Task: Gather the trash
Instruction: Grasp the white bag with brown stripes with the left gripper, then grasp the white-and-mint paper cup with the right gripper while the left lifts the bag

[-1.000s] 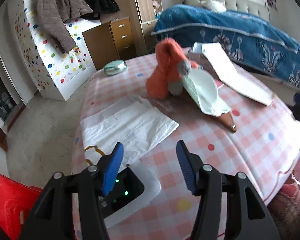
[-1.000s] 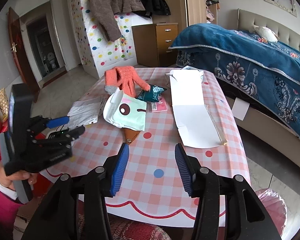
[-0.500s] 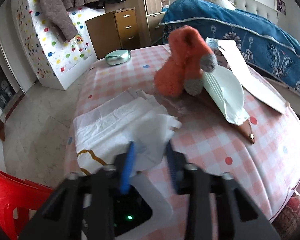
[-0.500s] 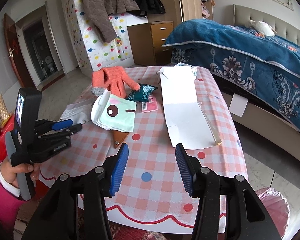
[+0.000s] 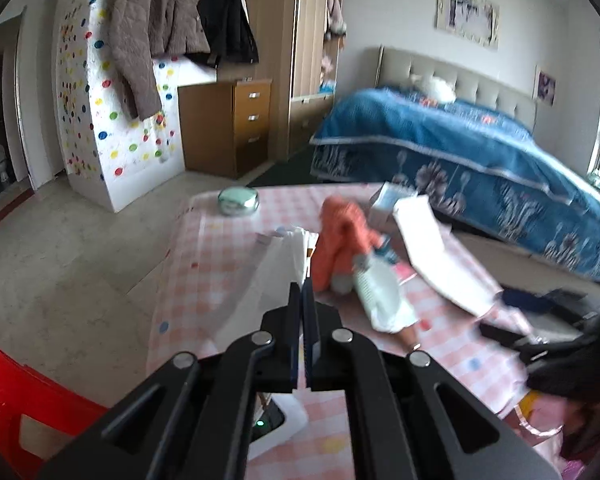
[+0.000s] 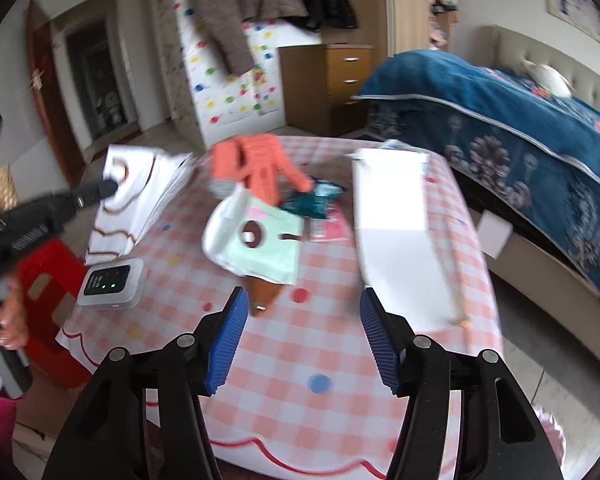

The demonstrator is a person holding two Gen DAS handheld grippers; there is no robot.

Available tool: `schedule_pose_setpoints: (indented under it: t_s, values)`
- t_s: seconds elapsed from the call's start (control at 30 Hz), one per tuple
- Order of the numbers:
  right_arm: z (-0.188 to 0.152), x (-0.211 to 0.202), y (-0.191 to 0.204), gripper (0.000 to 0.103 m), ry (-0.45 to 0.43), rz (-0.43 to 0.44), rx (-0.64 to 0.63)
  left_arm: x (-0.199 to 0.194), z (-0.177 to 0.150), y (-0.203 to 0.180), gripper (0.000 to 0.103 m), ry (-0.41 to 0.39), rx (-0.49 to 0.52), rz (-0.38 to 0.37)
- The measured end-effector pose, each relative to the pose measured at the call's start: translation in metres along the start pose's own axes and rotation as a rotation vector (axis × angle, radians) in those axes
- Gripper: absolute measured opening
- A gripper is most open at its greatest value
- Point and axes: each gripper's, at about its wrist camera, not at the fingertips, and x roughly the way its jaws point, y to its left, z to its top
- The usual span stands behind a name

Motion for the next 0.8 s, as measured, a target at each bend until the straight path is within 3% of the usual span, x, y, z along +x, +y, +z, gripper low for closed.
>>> schedule_pose_setpoints:
  t_s: [0.23,0.57,0.6,0.67,0.7,0.8]
  values:
    - [0.011,0.044,0.041,0.059,0.044,-0.001,-0.119,-0.007,0.0,0.011,0.0,-0.023,-0.071,-0.027]
    - [0.02,0.084,0.066,0.057,0.068,-0.128,-0.229,0.003,-0.014,0.025,0.0,-0.008,-0.132,-0.041]
    - [0.021,0.082,0.066,0.052,0.059,-0.145,-0.233,0.003,-0.015,0.024,0.0,-0.008,-0.133,-0.042]
    - [0.022,0.077,0.065,0.032,0.038,-0.158,-0.227,0.002,-0.016,0.025,0.0,-0.008,-0.132,-0.04]
    - [0.022,0.073,0.063,0.012,0.03,-0.148,-0.218,0.001,-0.016,0.025,0.0,-0.008,-0.132,-0.039]
    - [0.024,0.046,0.047,0.005,-0.033,-0.112,-0.146,-0.007,-0.016,0.024,0.0,-0.018,-0.126,-0.035]
